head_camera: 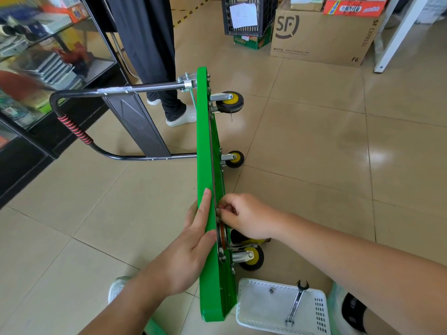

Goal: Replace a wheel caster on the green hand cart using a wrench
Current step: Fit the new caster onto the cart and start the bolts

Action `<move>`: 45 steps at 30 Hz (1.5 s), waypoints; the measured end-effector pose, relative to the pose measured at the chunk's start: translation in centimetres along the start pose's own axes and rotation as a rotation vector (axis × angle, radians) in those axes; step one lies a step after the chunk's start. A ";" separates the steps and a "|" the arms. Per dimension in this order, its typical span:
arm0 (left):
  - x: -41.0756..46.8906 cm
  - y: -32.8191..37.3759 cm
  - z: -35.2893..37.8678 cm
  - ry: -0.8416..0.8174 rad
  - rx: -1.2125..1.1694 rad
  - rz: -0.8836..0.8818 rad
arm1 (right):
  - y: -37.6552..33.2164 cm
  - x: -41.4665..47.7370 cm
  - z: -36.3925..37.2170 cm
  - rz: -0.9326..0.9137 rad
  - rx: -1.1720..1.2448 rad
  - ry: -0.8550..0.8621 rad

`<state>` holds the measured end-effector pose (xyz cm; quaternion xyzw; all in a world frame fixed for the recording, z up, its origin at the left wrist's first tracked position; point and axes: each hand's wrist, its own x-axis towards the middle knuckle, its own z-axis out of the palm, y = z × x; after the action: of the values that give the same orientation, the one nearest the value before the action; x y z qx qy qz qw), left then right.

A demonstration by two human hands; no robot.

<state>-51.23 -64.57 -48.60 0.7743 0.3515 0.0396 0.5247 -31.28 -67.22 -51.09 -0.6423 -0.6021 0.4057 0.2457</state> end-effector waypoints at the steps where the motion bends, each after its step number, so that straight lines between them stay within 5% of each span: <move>1: 0.0 0.1 0.0 0.003 -0.002 -0.003 | 0.0 0.0 0.0 0.011 -0.003 -0.006; 17: -0.2 0.1 -0.2 0.051 -0.013 0.021 | 0.6 -0.6 -0.1 -0.185 -0.174 0.085; 45: 0.0 0.2 0.1 0.037 0.019 -0.020 | 0.3 -0.1 -0.5 0.010 0.049 0.045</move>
<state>-51.10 -64.66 -48.44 0.7748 0.3692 0.0454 0.5112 -30.73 -67.31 -51.07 -0.6481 -0.5830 0.4071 0.2726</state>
